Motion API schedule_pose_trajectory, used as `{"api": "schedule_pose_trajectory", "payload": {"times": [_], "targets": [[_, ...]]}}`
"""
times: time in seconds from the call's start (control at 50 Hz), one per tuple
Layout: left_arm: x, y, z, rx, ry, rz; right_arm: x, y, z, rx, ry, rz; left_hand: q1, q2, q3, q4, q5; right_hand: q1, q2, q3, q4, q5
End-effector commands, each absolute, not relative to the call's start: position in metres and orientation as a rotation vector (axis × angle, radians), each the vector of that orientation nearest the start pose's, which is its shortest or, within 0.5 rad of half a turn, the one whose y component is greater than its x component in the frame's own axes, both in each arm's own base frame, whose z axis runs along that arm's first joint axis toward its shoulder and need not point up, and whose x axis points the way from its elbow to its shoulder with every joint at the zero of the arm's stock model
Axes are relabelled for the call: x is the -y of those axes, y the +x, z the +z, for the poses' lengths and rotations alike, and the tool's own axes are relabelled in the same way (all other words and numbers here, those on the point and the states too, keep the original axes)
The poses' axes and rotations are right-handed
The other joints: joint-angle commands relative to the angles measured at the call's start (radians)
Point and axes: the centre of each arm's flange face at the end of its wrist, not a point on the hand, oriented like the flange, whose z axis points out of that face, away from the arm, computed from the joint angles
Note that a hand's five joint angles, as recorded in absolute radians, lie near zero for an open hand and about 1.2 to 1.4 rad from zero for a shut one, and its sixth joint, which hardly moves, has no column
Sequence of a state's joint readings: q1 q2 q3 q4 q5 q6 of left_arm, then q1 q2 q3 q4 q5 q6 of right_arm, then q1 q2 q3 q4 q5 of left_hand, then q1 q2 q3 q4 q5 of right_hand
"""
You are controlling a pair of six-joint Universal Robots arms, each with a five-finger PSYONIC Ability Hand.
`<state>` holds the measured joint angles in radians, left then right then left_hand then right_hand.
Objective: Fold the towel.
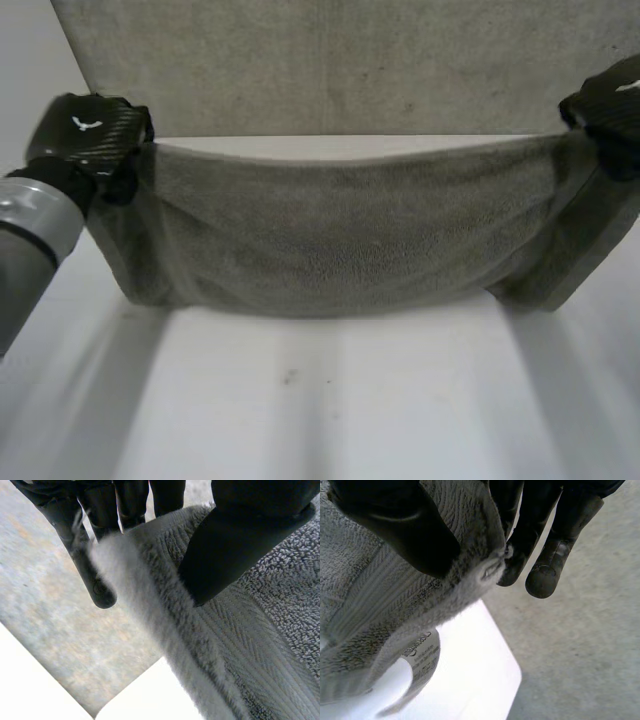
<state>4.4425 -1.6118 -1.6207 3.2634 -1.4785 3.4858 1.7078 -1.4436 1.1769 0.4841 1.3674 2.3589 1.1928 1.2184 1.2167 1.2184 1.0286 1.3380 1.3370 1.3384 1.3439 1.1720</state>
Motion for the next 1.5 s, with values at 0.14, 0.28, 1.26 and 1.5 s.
{"api": "schedule_pose_trajectory", "payload": {"times": [0.14,0.28,1.26,1.5], "targets": [[0.368,-0.253,0.337,-1.762,0.710,-2.511,0.375,0.236,0.365,-1.914,-1.289,-2.556,0.203,0.178,0.180,0.178,0.193,0.058,0.059,0.058,0.052,0.050],[0.379,-0.253,0.401,-1.449,0.525,-2.822,0.400,0.240,0.430,-1.459,-0.878,-2.994,0.203,0.178,0.180,0.178,0.193,0.058,0.059,0.058,0.052,0.050],[0.233,-0.178,0.227,-2.232,0.815,-2.047,0.248,0.164,0.273,-2.377,-1.519,-1.909,0.203,0.178,0.180,0.178,0.193,0.058,0.059,0.058,0.052,0.050],[0.283,-0.197,0.199,-2.216,0.906,-2.101,0.298,0.180,0.239,-2.305,-1.575,-1.882,0.203,0.178,0.180,0.178,0.193,0.058,0.059,0.058,0.052,0.050]]}}
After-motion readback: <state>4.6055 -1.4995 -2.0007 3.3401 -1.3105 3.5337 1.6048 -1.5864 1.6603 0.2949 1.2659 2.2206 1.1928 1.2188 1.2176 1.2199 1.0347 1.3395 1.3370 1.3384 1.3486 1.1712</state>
